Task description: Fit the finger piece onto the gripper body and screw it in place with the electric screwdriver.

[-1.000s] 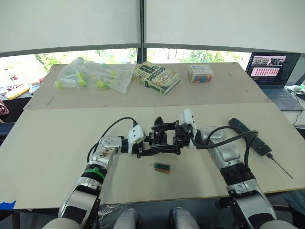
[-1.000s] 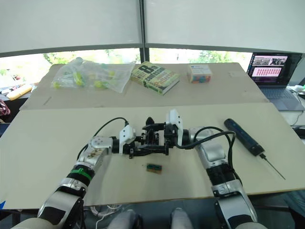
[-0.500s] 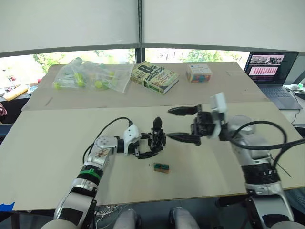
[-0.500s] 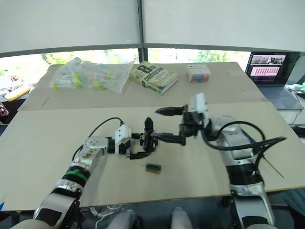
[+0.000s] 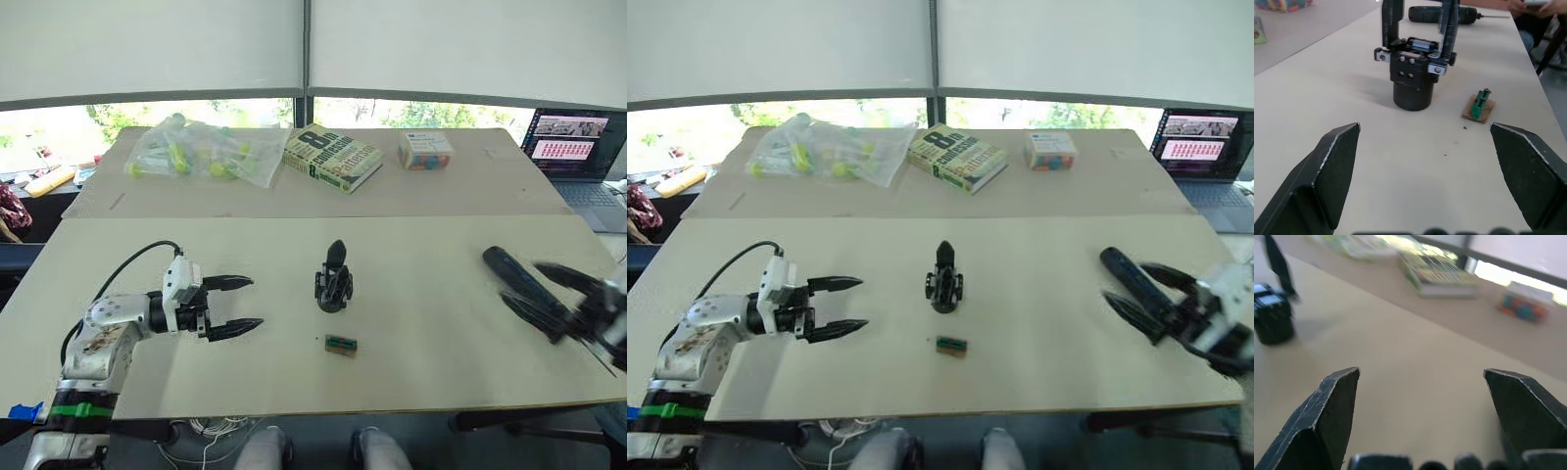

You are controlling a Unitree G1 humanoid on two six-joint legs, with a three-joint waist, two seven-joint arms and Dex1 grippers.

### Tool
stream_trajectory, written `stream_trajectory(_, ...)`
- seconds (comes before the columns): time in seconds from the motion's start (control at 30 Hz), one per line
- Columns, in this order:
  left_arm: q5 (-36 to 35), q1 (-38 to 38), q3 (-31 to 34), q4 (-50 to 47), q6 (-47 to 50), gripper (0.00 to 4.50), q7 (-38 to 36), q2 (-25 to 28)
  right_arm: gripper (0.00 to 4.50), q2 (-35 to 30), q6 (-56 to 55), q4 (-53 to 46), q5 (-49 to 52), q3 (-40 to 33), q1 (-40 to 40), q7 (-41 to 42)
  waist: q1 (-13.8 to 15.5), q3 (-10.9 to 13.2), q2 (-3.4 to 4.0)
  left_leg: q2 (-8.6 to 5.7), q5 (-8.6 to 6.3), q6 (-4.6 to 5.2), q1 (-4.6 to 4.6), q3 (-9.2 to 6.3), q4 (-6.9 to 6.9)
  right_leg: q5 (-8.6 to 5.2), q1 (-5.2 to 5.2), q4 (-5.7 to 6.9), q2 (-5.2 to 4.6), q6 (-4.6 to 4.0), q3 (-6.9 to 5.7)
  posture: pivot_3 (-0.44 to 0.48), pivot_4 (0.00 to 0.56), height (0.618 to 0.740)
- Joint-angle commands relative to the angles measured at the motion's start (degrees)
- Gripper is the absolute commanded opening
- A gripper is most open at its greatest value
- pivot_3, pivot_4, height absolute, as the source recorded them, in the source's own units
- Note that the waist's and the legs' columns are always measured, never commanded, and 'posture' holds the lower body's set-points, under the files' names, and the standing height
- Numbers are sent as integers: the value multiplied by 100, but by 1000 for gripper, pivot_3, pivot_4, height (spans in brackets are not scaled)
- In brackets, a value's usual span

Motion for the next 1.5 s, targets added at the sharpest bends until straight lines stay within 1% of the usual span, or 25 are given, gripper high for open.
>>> stream_trajectory(0.03, -164, 326, 83, -684, -86, 4481, 14, 102, 4500, 408, -563, 119, 2, -703, 677, -382, -18, -2, 6, 1, 0, 0, 3, 2, -1, -1, 1, 1, 1, -2, 3, 0, 150, 740)
stream_trajectory(0.07, -190, 392, 96, -747, -68, 4481, 15, 124, 4500, 488, -621, 107, 13, -740, 814, -439, -34, -2, 9, 2, 0, 0, 5, 4, -2, -5, 1, 3, 2, -8, 4, 0, 150, 740)
stream_trajectory(0.13, -409, 567, 103, -908, -78, 4481, -218, 155, 4500, 742, -659, 59, 67, -796, 1161, -562, -95, -5, 18, 5, 1, 0, 11, 12, 0, -25, 4, 6, 8, -35, 13, 0, 150, 740)
stream_trajectory(0.2, -597, 629, 75, -1068, 86, 4481, -177, 107, 4500, 809, -599, 60, 22, -721, 1334, -680, -133, -6, 21, 11, 1, 0, 21, 23, 1, -28, 11, 5, 27, -35, 24, 0, 150, 740)
stream_trajectory(0.23, -651, 618, 54, -1117, 153, 4481, -114, 86, 4500, 770, -543, 124, 31, -695, 1309, -741, -152, -5, 24, 14, 1, 0, 29, 26, 2, -30, 18, 4, 32, -34, 26, 0, 150, 740)
stream_trajectory(0.33, -872, 524, 48, -1242, 358, 4481, 68, 10, 4500, 400, -402, 384, 26, -609, 935, -866, -217, -5, 25, 16, 1, 0, 61, 33, 3, -57, 52, 0, 37, 7, 31, 0, 150, 740)
stream_trajectory(0.4, -1068, 449, 95, -1343, 547, 4481, 206, -42, 4500, 39, -245, 578, -31, -465, 530, -920, -227, -4, 28, 14, 1, 0, 71, 40, 3, -58, 58, 1, 37, 11, 38, 0, 150, 740)
stream_trajectory(0.5, -1191, 314, 118, -1462, 626, 4481, 374, -115, 4500, -757, 190, 1276, -221, 44, -328, -781, -235, -4, 26, 13, 1, 0, 73, 45, 4, -55, 58, 2, 48, 6, 39, 0, 150, 740)
stream_trajectory(0.53, -1223, 272, 109, -1493, 639, 4481, 413, -132, 4500, -1026, 431, 1531, -329, 271, -601, -768, -232, -4, 26, 13, 1, 0, 75, 45, 4, -47, 60, 3, 53, -7, 39, 0, 150, 740)
stream_trajectory(0.57, -1318, 248, 98, -1542, 748, 4481, 430, -117, 4500, -1252, 507, 1866, -448, 539, -963, -659, -223, -3, 26, 12, 1, 0, 76, 46, 3, -35, 61, 3, 57, -27, 40, 0, 150, 740)
stream_trajectory(0.63, -1444, 240, 77, -1612, 900, 4481, 411, -63, 4500, -1633, 552, 2679, -807, 1144, -1724, -467, -212, -2, 24, 13, 2, 1, 75, 47, 3, -33, 61, 2, 68, -30, 42, 0, 150, 740)
stream_trajectory(0.7, -1448, 251, 92, -1603, 908, 4481, 410, -41, 4500, -1855, 637, 3481, -1106, 1691, -2519, -265, -201, -1, 22, 14, 2, 1, 75, 47, 2, -34, 61, 2, 72, -30, 41, 0, 150, 740)
stream_trajectory(0.8, -1401, 298, 124, -1581, 842, 4481, 406, -25, 4500, -1992, 725, 4405, -1565, 2403, -3547, 2, -198, 0, 21, 8, 2, 1, 72, 47, 3, -33, 60, 0, 71, -26, 41, 0, 150, 740)
stream_trajectory(0.87, -1404, 380, 124, -1635, 827, 4481, 365, 5, 4500, -1992, 935, 4850, -1785, 2865, -4093, 460, -207, 0, 21, 6, 2, 1, 67, 47, 4, -29, 60, -3, 68, -17, 41, 0, 150, 740)
stream_trajectory(0.93, -1293, 479, 81, -1685, 708, 4481, 286, 58, 4500, -1967, 1010, 5197, -2003, 3218, -4447, 722, -216, 0, 21, 6, 0, 3, 65, 48, 4, -22, 58, -6, 67, -6, 44, 0, 150, 740)
stream_trajectory(1.07, -1227, 623, 17, -1827, 621, 4481, 276, 79, 4500, -1776, 1006, 5798, -2275, 3504, -4958, 524, -201, 1, 21, 5, 0, 4, 62, 47, 5, -20, 57, -9, 62, -3, 42, 0, 150, 740)
stream_trajectory(1.1, -1221, 622, 6, -1842, 619, 4481, 292, 79, 4500, -1734, 980, 5851, -2294, 3554, -5004, 590, -197, 1, 21, 5, 0, 4, 61, 47, 5, -23, 57, -8, 60, -8, 41, 0, 150, 740)
stream_trajectory(1.2, -1213, 618, 2, -1868, 622, 4500, 324, 83, 3659, -1648, 971, 5776, -2230, 3592, -5018, 988, -208, 1, 22, 6, 0, 4, 62, 47, 6, -21, 58, -7, 61, -6, 41, 0, 150, 740)
stream_trajectory(1.23, -1213, 609, 6, -1860, 621, 4500, 328, 85, 3288, -1647, 982, 5730, -2240, 3606, -5011, 1041, -211, 0, 22, 6, 0, 4, 62, 47, 6, -19, 57, -6, 61, -1, 41, 0, 150, 740)
stream_trajectory(1.3, -1206, 577, 6, -1839, 625, 4500, 329, 96, 2670, -1646, 913, 5672, -2239, 3569, -4996, 1003, -213, 0, 22, 8, -1, 4, 62, 46, 5, -18, 57, -5, 63, 0, 40, 0, 150, 740)
stream_trajectory(1.37, -1217, 483, -32, -1881, 694, 4500, 388, 93, 1962, -1684, 726, 5559, -2212, 3508, -4936, 1011, -213, 0, 22, 8, -1, 4, 62, 46, 6, -18, 56, -4, 62, 1, 40, 0, 150, 740)
stream_trajectory(1.47, -1243, 385, -85, -1943, 776, 4500, 478, 74, 1917, -1702, 342, 5310, -2052, 3337, -4835, 1146, -213, 1, 22, 8, -1, 4, 62, 46, 6, -17, 55, -4, 62, 1, 41, 0, 150, 740)
stream_trajectory(1.5, -1273, 361, -98, -1977, 820, 4500, 528, 59, 1917, -1697, 196, 4893, -1801, 3203, -4695, 1466, -212, 2, 24, 7, -1, 4, 62, 46, 6, -17, 55, -3, 62, 1, 41, 0, 150, 740)
